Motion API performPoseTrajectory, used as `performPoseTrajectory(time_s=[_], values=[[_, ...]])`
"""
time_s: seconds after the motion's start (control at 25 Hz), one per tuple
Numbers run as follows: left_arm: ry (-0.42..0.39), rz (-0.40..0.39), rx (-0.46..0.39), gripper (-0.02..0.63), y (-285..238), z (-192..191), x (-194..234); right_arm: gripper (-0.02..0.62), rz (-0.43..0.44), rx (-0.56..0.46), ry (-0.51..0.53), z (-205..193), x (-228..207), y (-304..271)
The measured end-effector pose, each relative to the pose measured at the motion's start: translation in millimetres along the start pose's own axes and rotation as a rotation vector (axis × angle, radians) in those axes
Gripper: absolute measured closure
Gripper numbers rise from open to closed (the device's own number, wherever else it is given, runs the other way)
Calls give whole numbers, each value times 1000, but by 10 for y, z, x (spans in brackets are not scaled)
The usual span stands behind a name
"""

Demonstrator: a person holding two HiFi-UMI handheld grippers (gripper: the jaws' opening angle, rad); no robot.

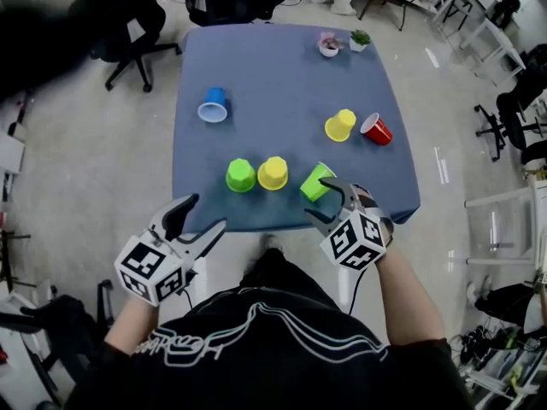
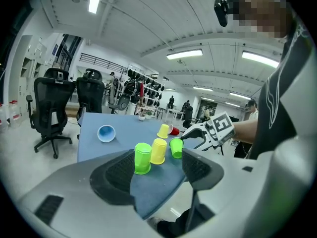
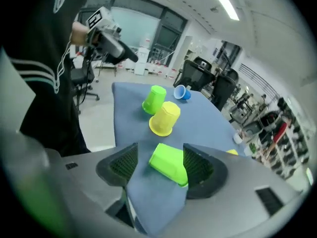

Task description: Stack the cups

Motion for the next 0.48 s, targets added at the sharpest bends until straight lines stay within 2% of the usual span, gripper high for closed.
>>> performPoseTrajectory(time_s=[0.16,0.24,0.36,0.48], values=[[10,-4,1,295,-21,-16,-41,305,-21,164,437,-176,-14,38],[14,-4,-4,295,-15,-28,-64,305,-14,240,609,-225,-41,25],[21,0,-7,295,16,-57,-83,305,1,295,801,-193,-8,-46],[32,12,-7,295,63,-91,-63,305,35,323,945,-162,95,-160]])
Point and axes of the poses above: the fingertips, and each gripper's own axes: y backward along the fingers, x to its left, z out of its top, the point moved 4 cm from there along y, backward along the fingers, and after that the axes turned 1 degree about x, right-handed, at the moved point
